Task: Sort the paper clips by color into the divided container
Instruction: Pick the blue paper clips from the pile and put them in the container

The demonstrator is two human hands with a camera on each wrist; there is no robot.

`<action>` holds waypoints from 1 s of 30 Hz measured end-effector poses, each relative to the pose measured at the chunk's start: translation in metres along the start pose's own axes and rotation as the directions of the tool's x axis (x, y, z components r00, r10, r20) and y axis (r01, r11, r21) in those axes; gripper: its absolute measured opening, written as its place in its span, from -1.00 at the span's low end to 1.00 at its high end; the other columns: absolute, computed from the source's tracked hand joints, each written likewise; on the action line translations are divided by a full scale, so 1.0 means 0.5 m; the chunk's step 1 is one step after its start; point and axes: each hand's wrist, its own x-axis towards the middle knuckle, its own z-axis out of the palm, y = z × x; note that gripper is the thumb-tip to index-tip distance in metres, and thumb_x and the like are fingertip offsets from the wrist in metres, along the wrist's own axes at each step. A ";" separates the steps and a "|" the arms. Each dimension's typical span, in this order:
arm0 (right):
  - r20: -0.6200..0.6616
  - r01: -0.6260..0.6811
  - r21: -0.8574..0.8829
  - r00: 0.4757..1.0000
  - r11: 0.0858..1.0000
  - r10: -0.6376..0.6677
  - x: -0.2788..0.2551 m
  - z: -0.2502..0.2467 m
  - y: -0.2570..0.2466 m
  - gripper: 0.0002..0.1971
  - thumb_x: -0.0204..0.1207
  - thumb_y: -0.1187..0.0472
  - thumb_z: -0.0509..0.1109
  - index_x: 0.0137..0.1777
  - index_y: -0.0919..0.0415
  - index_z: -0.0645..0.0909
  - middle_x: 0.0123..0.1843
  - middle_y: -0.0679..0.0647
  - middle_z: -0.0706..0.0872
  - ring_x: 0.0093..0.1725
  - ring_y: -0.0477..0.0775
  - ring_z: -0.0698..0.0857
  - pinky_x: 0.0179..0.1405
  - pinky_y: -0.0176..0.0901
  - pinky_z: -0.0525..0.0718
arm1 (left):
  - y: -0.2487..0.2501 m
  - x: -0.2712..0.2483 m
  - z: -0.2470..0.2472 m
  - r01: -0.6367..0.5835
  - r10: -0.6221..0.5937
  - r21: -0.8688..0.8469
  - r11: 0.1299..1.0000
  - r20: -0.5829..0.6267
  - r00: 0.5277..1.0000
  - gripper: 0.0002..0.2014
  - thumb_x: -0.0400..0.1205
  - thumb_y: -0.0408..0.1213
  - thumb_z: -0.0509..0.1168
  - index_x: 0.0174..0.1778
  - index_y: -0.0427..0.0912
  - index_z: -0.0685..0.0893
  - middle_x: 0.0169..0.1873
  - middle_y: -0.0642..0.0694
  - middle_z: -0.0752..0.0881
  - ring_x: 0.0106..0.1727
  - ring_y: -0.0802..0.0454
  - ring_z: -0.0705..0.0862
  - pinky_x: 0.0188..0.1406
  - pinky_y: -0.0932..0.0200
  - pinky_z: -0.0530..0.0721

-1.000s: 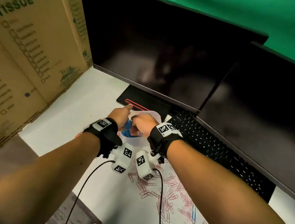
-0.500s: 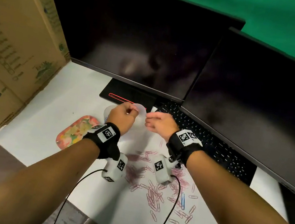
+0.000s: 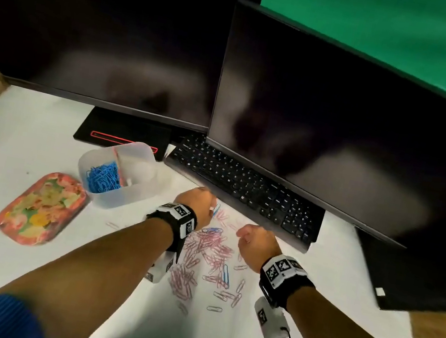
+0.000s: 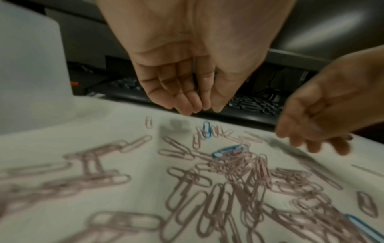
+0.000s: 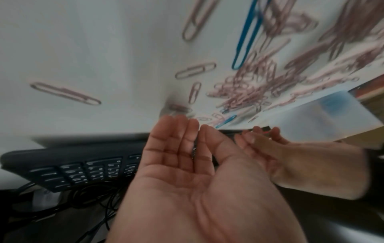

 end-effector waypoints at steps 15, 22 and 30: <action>0.052 -0.030 0.040 0.998 0.999 0.028 -0.068 0.067 0.041 -0.77 0.45 0.06 0.43 0.09 0.03 0.70 0.15 0.05 0.75 0.09 0.10 0.71 0.05 -0.19 0.69 | 0.044 0.024 0.041 0.092 -0.111 0.215 0.972 0.076 0.991 -0.73 0.61 -0.27 0.27 0.20 -0.26 0.62 0.15 -0.23 0.69 0.16 -0.22 0.68 0.09 -0.05 0.71; 0.041 0.054 -0.023 0.998 0.998 -0.053 -0.091 0.085 0.017 -0.74 0.51 0.07 0.34 0.13 0.12 0.66 0.23 0.09 0.66 0.20 0.15 0.64 0.11 -0.15 0.62 | 0.004 -0.010 0.029 0.183 -0.208 -0.269 0.946 -0.069 0.976 -0.89 0.54 -0.36 0.27 -0.22 -0.10 0.67 -0.14 -0.09 0.75 -0.05 -0.12 0.73 -0.11 0.15 0.70; 0.062 0.062 0.001 0.996 0.998 -0.062 -0.091 0.088 -0.013 -0.70 0.52 0.34 0.25 0.22 0.11 0.58 0.23 0.15 0.68 0.20 0.18 0.67 0.13 -0.18 0.63 | -0.045 -0.044 0.026 0.213 -0.214 -0.761 0.613 0.099 0.972 -0.62 0.51 -0.57 0.27 0.19 -0.13 0.67 -0.36 -0.12 0.70 -0.21 -0.10 0.71 0.08 -0.02 0.75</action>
